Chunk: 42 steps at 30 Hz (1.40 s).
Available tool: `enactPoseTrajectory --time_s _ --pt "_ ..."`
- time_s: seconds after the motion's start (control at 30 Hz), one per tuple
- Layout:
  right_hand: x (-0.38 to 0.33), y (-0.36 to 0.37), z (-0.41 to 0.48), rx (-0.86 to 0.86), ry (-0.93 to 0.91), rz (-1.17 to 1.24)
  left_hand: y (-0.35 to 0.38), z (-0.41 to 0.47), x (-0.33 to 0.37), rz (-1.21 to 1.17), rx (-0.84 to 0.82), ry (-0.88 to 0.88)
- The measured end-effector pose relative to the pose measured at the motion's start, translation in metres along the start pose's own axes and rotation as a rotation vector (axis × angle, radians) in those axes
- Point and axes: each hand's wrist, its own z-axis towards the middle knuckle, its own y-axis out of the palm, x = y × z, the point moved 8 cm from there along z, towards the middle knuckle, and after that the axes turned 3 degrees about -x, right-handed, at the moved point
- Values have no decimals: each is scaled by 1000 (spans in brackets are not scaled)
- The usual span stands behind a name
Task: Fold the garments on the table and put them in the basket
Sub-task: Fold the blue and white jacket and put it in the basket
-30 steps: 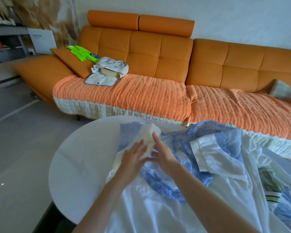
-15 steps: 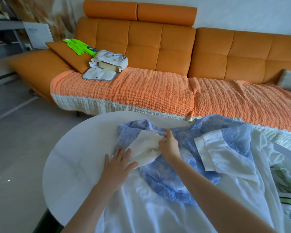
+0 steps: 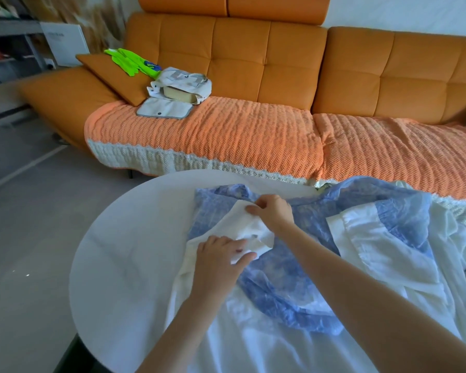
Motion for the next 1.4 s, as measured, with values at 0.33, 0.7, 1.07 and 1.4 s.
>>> enactPoseTrajectory --time_s 0.33,0.7,1.07,1.4 --pt "9 6 24 -29 85 -60 22 -1 27 -112 -30 235" --pt "-22 -13 -43 100 -424 -324 4 18 -32 131 -67 89" --pt "-13 47 -74 -278 -439 -553 2 58 -47 361 -175 -61" --pt "2 78 -84 -344 -435 -545 44 60 -88 312 -508 -242"
